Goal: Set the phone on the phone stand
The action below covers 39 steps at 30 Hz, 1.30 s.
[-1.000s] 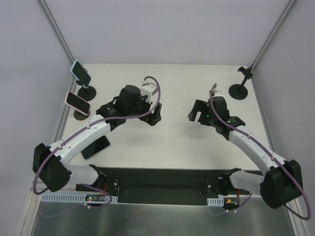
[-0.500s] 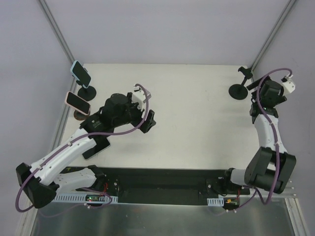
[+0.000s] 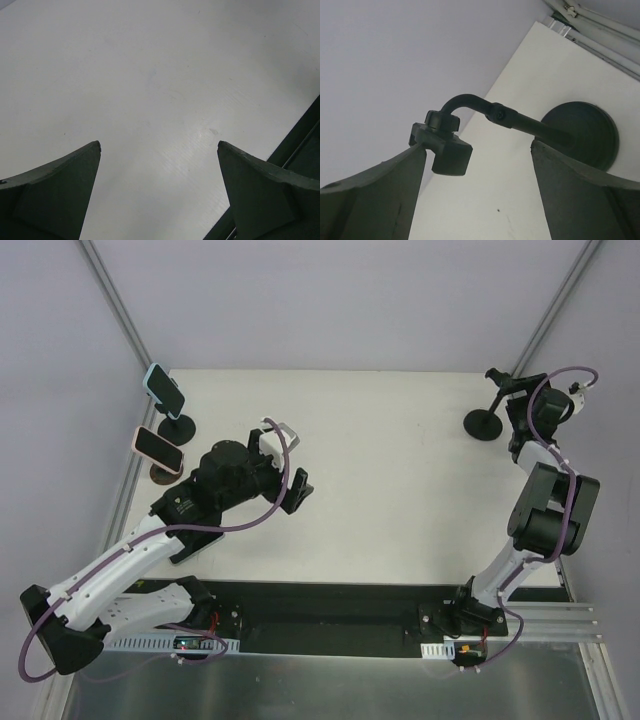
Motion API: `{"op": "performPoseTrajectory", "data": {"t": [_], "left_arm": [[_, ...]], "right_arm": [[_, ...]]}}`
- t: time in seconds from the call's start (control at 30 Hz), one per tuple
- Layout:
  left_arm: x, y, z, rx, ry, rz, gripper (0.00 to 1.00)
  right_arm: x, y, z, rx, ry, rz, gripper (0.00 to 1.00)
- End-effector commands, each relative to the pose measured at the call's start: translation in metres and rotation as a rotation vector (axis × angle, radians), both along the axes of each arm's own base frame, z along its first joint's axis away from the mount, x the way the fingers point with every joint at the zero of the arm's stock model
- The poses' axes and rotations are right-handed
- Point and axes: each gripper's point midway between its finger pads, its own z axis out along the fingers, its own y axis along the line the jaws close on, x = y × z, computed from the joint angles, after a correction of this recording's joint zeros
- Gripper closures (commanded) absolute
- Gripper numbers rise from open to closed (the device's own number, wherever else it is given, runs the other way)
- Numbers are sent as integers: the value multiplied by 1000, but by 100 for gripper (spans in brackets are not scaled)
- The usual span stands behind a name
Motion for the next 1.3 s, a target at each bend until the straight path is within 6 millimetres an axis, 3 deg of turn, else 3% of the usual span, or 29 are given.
{"op": "performPoseTrajectory", "data": {"t": [0.0, 0.07, 0.2, 0.43, 0.57, 0.7, 0.8, 0.93, 1.13, 1.23, 1.27], "left_arm": [[4, -1, 6, 10, -56, 3, 1], [5, -2, 4, 15, -52, 3, 1], [5, -3, 2, 19, -48, 3, 1], [6, -6, -3, 28, -31, -7, 1], [7, -6, -5, 33, -29, -1, 1], [8, -6, -7, 43, -29, -1, 1], [8, -7, -8, 45, -26, -6, 1], [8, -8, -9, 46, -23, -9, 1], [9, -8, -11, 50, -21, -7, 1], [9, -8, -11, 53, -19, -8, 1], [9, -8, -12, 54, -18, -10, 1]], "right_arm": [[32, 5, 43, 201, -213, -24, 15], [34, 4, 34, 260, -195, -67, 22], [36, 9, 24, 306, -185, -78, 27], [36, 11, 30, 309, -206, -70, 31], [39, 11, 36, 322, -235, -65, 48], [42, 18, 41, 344, -261, -36, 49], [41, 23, 44, 344, -269, -15, 36], [40, 39, 39, 351, -251, 26, 32], [52, 52, 35, 375, -249, 62, 38], [56, 52, 34, 369, -249, 63, 44], [57, 52, 37, 365, -252, 62, 51]]}}
